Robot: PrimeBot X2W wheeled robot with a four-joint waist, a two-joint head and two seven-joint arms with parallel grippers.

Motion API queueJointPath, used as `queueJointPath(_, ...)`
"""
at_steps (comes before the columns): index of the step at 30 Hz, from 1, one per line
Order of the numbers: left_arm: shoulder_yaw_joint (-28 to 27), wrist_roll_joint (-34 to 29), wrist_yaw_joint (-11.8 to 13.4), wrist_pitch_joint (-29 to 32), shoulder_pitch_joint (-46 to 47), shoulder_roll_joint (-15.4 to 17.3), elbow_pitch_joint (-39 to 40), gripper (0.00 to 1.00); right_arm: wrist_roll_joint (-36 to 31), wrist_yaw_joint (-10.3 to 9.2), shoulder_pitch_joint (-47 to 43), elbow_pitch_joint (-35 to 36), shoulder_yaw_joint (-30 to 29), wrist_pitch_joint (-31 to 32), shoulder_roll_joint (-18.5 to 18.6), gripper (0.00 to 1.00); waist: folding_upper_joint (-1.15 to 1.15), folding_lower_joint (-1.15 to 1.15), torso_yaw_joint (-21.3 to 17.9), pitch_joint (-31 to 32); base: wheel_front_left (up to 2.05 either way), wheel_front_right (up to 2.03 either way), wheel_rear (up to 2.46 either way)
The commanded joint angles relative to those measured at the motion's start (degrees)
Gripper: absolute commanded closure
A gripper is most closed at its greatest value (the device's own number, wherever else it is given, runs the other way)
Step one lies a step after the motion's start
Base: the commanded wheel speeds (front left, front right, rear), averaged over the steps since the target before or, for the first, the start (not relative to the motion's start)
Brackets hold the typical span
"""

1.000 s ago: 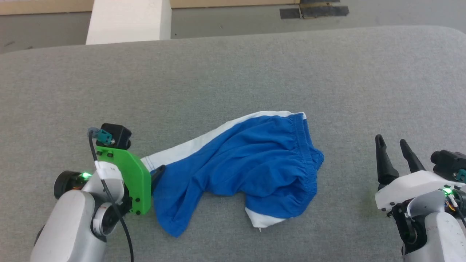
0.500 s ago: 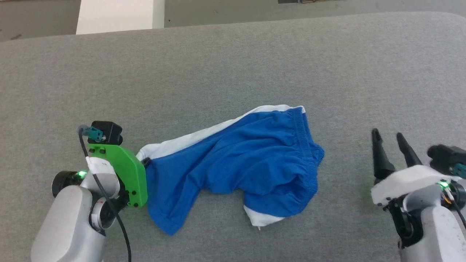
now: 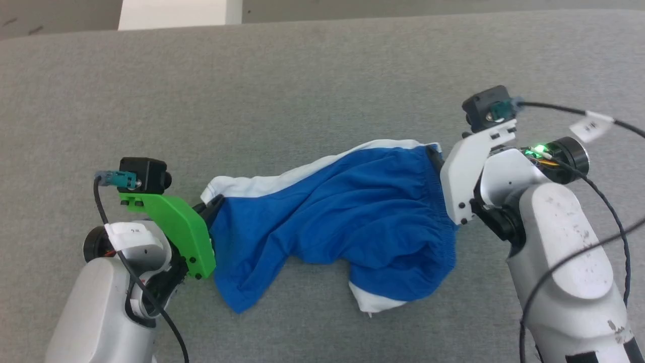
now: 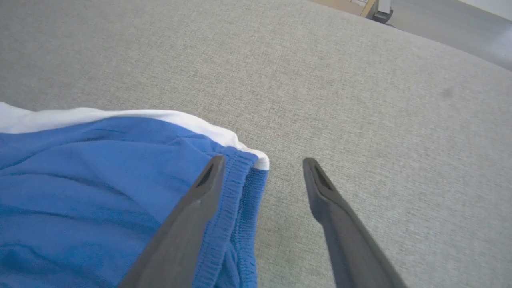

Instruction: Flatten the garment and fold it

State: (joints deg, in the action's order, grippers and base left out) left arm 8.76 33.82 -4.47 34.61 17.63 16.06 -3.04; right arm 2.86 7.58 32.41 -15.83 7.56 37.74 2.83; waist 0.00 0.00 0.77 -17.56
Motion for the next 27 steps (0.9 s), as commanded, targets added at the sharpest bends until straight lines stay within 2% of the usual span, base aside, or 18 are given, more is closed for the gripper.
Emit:
queueJointPath(1, 0.29, 0.29, -0.01, -0.45, 0.02, -0.34, 0.47, 1.00, -0.74, -0.09, 1.07, -1.06, 0.09, 1.62, 0.05, 0.00, 0.00, 0.00, 1.69, -1.62, 0.00, 0.00, 0.00)
queueJointPath(12, 1.56, 0.93, -0.67, -1.39, 0.85, -0.86, 0.94, 1.00, -2.79, -0.09, 2.16, -8.50, -0.50, 3.09, 0.05, 0.00, 0.00, 0.00, 3.69, -4.24, 0.00, 0.00, 0.00)
queueJointPath(13, 1.55, 1.04, -0.71, -1.54, 0.90, -0.86, 0.78, 1.00, -2.11, -0.09, 2.26, -8.95, -0.17, 3.04, 0.05, 0.52, 0.00, 0.00, 3.64, -4.29, 0.00, 0.00, 0.00)
queueJointPath(14, 1.53, 1.12, -0.74, -1.66, 0.93, -0.85, 0.63, 1.00, -1.59, -0.09, 2.44, -9.06, 0.26, 2.53, 0.05, 0.80, 0.00, 0.00, 3.57, -4.30, 0.00, 0.00, 0.00)
queueJointPath(15, 1.42, 1.32, -0.77, -1.91, 0.99, -0.92, 0.45, 1.00, -1.16, -0.09, 2.75, -9.14, 0.52, 1.73, 0.05, 1.00, 0.00, 0.00, 3.46, -4.23, 0.00, 0.00, 0.00)
queueJointPath(22, -0.91, 5.21, -1.39, -3.24, 4.96, -1.40, -0.19, 1.00, 3.25, -0.09, 6.83, -7.41, 0.89, -2.89, 0.05, 1.00, 0.00, 0.00, 2.72, -2.95, 0.00, 0.00, 0.00)
queueJointPath(27, -4.16, 8.24, -1.62, -1.55, 17.21, 0.46, -2.62, 1.00, 8.85, -0.09, 16.18, -4.30, -0.56, -3.21, 0.05, 1.00, 0.00, 0.00, 2.37, -4.10, 0.00, 0.00, 0.00)
